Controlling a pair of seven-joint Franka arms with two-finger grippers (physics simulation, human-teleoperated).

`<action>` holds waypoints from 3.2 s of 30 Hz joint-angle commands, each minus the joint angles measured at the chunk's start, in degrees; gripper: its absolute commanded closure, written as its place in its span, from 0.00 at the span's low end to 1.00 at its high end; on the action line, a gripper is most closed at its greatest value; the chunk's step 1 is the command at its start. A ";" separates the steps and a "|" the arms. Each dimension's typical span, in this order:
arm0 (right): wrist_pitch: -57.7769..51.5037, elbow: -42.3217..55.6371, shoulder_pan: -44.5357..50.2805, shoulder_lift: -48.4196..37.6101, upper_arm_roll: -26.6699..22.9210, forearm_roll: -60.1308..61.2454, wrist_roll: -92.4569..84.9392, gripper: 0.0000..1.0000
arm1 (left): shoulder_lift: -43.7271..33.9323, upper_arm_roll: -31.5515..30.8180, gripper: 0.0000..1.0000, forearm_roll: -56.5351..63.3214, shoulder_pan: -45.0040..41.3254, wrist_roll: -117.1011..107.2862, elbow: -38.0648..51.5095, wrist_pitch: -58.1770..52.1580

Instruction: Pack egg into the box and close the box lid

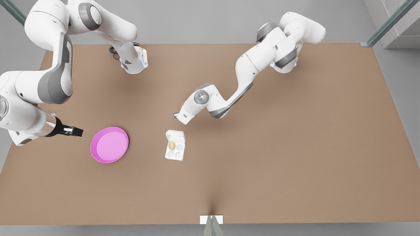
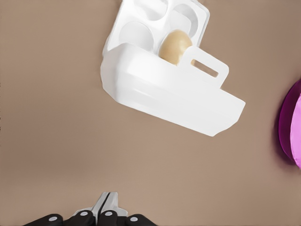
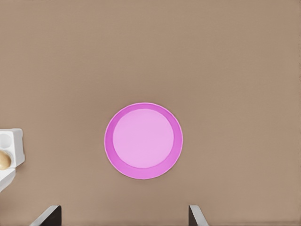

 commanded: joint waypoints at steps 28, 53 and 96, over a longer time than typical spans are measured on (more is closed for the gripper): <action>1.38 0.20 1.89 -0.09 0.57 -1.52 -2.08 0.00 | 2.78 4.51 0.79 0.05 0.13 -10.69 5.34 5.74; -2.05 -0.60 -0.04 0.00 -0.05 -4.78 -1.03 0.00 | 2.87 4.51 0.79 0.05 1.36 -10.69 7.71 5.74; -12.33 -4.90 2.15 0.44 0.21 -9.87 2.93 0.00 | -0.72 3.98 0.79 -4.07 5.66 -15.26 12.37 -4.88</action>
